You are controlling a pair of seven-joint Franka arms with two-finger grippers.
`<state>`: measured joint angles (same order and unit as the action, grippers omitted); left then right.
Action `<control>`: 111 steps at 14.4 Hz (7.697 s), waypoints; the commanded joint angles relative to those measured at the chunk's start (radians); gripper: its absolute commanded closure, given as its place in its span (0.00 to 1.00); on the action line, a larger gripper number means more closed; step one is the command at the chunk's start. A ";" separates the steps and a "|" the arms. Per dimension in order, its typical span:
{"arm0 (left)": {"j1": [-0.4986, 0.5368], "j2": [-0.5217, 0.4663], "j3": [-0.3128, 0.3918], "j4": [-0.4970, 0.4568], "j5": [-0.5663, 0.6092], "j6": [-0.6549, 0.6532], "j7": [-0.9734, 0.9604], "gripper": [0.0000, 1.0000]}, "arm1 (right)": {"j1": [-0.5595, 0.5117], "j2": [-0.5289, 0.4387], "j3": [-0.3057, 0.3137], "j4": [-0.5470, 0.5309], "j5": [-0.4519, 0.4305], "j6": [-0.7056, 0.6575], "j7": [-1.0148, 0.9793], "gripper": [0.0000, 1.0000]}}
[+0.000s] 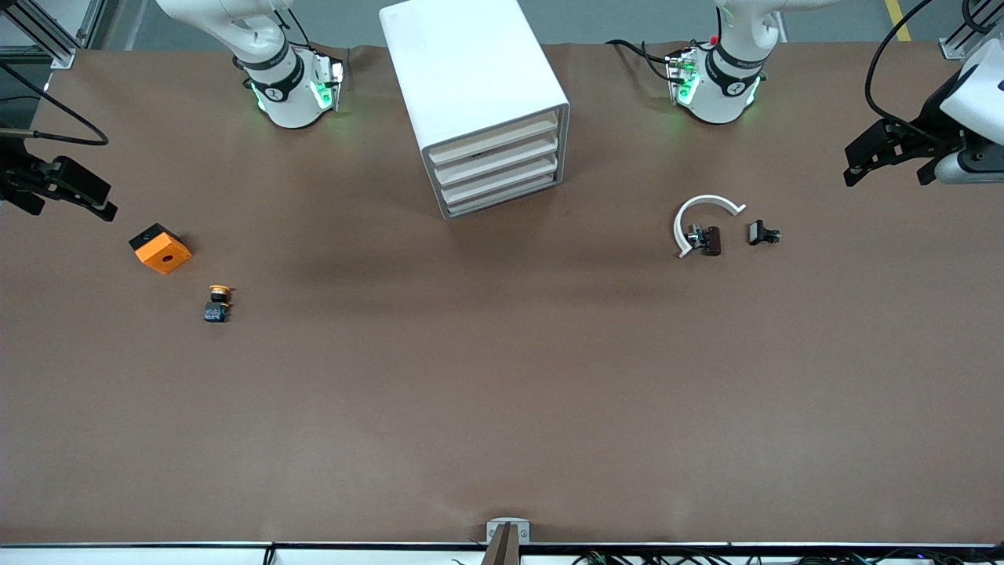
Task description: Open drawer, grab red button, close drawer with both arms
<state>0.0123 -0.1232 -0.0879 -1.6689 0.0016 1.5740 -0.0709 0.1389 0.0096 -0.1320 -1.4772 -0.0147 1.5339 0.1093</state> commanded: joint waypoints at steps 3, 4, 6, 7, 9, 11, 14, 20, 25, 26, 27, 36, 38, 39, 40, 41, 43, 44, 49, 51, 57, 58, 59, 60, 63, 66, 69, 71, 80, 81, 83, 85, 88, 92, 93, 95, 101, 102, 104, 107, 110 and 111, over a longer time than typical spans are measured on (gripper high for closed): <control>0.005 0.025 0.000 0.028 -0.003 -0.014 0.017 0.00 | -0.010 0.012 0.005 0.020 0.001 -0.011 0.006 0.00; 0.005 0.031 0.000 0.031 -0.003 -0.014 0.016 0.00 | -0.009 0.012 0.006 0.020 0.001 -0.009 0.006 0.00; 0.001 0.062 0.000 0.049 -0.003 -0.014 0.010 0.00 | -0.009 0.016 0.006 0.021 -0.001 -0.004 0.007 0.00; 0.001 0.085 0.000 0.058 -0.003 -0.014 0.010 0.00 | -0.009 0.023 0.006 0.021 0.001 -0.003 0.009 0.00; -0.002 0.115 -0.003 0.058 -0.014 -0.014 -0.013 0.00 | -0.007 0.023 0.006 0.021 0.002 -0.001 0.009 0.00; -0.012 0.149 -0.009 0.058 -0.020 -0.009 -0.093 0.00 | -0.004 0.024 0.006 0.021 0.004 -0.001 0.010 0.00; -0.015 0.229 -0.050 0.058 -0.047 -0.005 -0.293 0.00 | 0.004 0.038 0.009 0.025 0.004 0.000 0.012 0.00; -0.073 0.388 -0.122 0.061 -0.051 -0.005 -0.754 0.00 | 0.042 0.061 0.012 0.028 0.009 0.034 0.123 0.00; -0.162 0.555 -0.122 0.146 -0.097 -0.005 -1.169 0.00 | 0.122 0.093 0.012 0.029 0.001 0.081 0.341 0.00; -0.181 0.580 -0.122 0.146 -0.107 -0.005 -1.279 0.00 | 0.132 0.095 0.012 0.029 -0.001 0.087 0.380 0.00; -0.196 0.615 -0.122 0.146 -0.123 -0.005 -1.407 0.00 | 0.143 0.096 0.012 0.029 -0.001 0.104 0.424 0.00; -0.247 0.726 -0.125 0.195 -0.368 -0.005 -1.803 0.00 | 0.255 0.168 0.012 0.026 -0.030 0.143 0.645 0.00; -0.238 0.728 -0.122 0.196 -0.387 -0.005 -1.805 0.00 | 0.266 0.174 0.012 0.017 -0.030 0.150 0.656 0.00; -0.238 0.737 -0.121 0.202 -0.388 -0.005 -1.805 0.00 | 0.272 0.174 0.012 0.017 -0.028 0.144 0.670 0.00; -0.238 0.753 -0.119 0.225 -0.387 -0.012 -1.807 0.00 | 0.292 0.176 0.012 0.015 -0.028 0.138 0.679 0.00; -0.238 0.761 -0.119 0.233 -0.388 -0.015 -1.807 0.00 | 0.316 0.181 0.012 0.017 -0.030 0.117 0.704 0.00; -0.247 0.761 -0.119 0.236 -0.385 -0.023 -1.807 0.00 | 0.370 0.181 0.012 0.020 -0.031 0.092 0.820 0.00; -0.247 0.764 -0.119 0.235 -0.388 -0.029 -1.807 0.00 | 0.395 0.181 0.012 0.020 -0.030 0.092 0.870 0.00; -0.244 0.761 -0.121 0.236 -0.388 -0.075 -1.807 0.00 | 0.505 0.199 0.012 0.020 -0.014 0.100 1.074 0.00; -0.247 0.764 -0.121 0.236 -0.414 -0.080 -1.807 0.00 | 0.543 0.217 0.014 0.020 -0.013 0.101 1.180 0.00; -0.293 0.838 -0.125 0.229 -0.630 -0.100 -1.918 0.00 | 0.648 0.254 0.014 0.018 -0.002 0.103 1.372 0.00; -0.317 0.853 -0.124 0.225 -0.630 -0.100 -1.964 0.00 | 0.653 0.257 0.014 0.018 0.028 0.103 1.383 0.00; -0.337 0.870 -0.125 0.225 -0.630 -0.101 -2.016 0.00 | 0.651 0.259 0.014 0.018 0.080 0.104 1.388 0.00; -0.353 0.879 -0.125 0.224 -0.632 -0.103 -2.059 0.00 | 0.650 0.263 0.014 0.018 0.117 0.104 1.388 0.00; -0.408 0.881 -0.125 0.189 -0.698 -0.124 -2.081 0.00 | 0.646 0.282 0.014 0.018 0.133 0.106 1.388 0.00; -0.460 0.892 -0.125 0.160 -0.749 -0.123 -2.083 0.00 | 0.643 0.291 0.014 0.020 0.134 0.115 1.379 0.00; -0.495 0.892 -0.125 0.107 -0.776 -0.121 -2.086 0.00 | 0.640 0.296 0.014 0.026 0.134 0.112 1.368 0.00; -0.512 0.892 -0.125 0.092 -0.795 -0.115 -2.084 0.00 | 0.653 0.299 0.014 0.034 0.127 0.117 1.369 0.00; -0.557 0.899 -0.125 0.087 -0.873 -0.058 -2.077 0.47 | 0.674 0.323 0.014 0.063 0.127 0.140 1.385 0.00; -0.563 0.901 -0.125 0.087 -0.873 -0.052 -2.077 0.48 | 0.676 0.323 0.014 0.063 0.127 0.140 1.386 0.00; -0.571 0.904 -0.124 0.087 -0.876 -0.049 -2.080 0.58 | 0.680 0.323 0.012 0.063 0.127 0.143 1.386 0.00; -0.563 0.904 -0.122 0.087 -0.876 -0.049 -2.083 0.71 | 0.683 0.323 0.014 0.063 0.125 0.143 1.388 0.00; -0.558 0.904 -0.115 0.092 -0.873 -0.049 -2.084 0.91 | 0.683 0.323 0.014 0.063 0.127 0.144 1.411 0.00; -0.554 0.904 -0.101 0.097 -0.871 -0.049 -2.084 1.00 | 0.683 0.323 0.014 0.063 0.128 0.167 1.481 0.00; -0.552 0.902 -0.089 0.100 -0.871 -0.049 -2.086 1.00 | 0.683 0.325 0.014 0.063 0.128 0.170 1.489 0.00; -0.552 0.904 -0.057 0.116 -0.874 -0.049 -2.087 1.00 | 0.691 0.331 0.014 0.063 0.127 0.172 1.491 0.00; -0.516 0.927 0.013 0.172 -0.888 -0.049 -2.086 1.00 | 0.728 0.362 0.012 0.060 0.121 0.244 1.578 0.00; -0.511 0.930 0.014 0.185 -0.888 -0.049 -2.086 1.00 | 0.735 0.374 0.012 0.061 0.119 0.252 1.596 0.00; -0.497 0.941 0.016 0.216 -0.890 -0.046 -2.087 1.00 | 0.755 0.388 0.012 0.060 0.117 0.264 1.610 0.00; -0.488 0.936 0.016 0.233 -0.890 -0.046 -2.080 0.00 | 0.777 0.414 0.012 0.051 0.121 0.279 1.661 0.00; -0.468 0.933 0.034 0.277 -0.874 -0.049 -2.078 0.00 | 0.807 0.441 0.012 0.034 0.119 0.310 1.687 0.00; -0.462 0.929 0.051 0.302 -0.858 -0.049 -2.075 0.00 | 0.814 0.449 0.012 0.023 0.121 0.324 1.687 0.00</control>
<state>-0.4637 0.7943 -0.0601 -1.4328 -0.8820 1.5341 -2.1554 0.9290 0.4413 -0.1111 -1.4464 0.0973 1.8330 1.7728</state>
